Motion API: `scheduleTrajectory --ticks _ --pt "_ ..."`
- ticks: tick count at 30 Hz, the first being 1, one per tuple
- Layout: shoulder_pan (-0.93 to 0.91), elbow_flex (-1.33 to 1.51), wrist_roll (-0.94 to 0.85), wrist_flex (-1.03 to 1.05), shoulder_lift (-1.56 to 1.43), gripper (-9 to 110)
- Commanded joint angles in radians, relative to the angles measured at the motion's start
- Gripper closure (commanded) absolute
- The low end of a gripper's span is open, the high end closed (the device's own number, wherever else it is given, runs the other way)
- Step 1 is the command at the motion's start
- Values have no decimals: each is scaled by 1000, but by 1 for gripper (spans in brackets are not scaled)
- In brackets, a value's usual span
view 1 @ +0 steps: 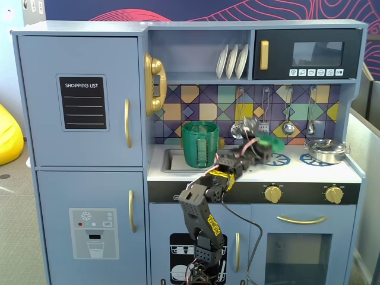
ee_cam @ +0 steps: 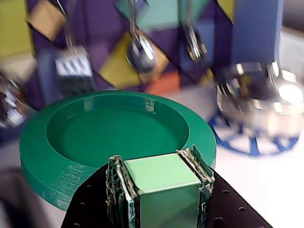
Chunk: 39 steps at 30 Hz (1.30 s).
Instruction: Pick up the lid from the counter and put it on the green recipient
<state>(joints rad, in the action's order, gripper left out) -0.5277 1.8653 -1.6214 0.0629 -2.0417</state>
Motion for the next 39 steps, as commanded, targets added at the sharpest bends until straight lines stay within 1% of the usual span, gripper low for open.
scheduleTrajectory --ticks 1,4,8,13,19,27,39 --pt "78 -213 8 153 -140 101" --pt "160 -318 -11 288 -169 101" --pt "288 -414 -44 399 -186 102" --pt "400 -446 -80 413 -166 102" --pt "436 -449 -100 342 -74 102" --pt "454 -469 -95 327 15 102" --pt "454 -430 -103 328 18 102"
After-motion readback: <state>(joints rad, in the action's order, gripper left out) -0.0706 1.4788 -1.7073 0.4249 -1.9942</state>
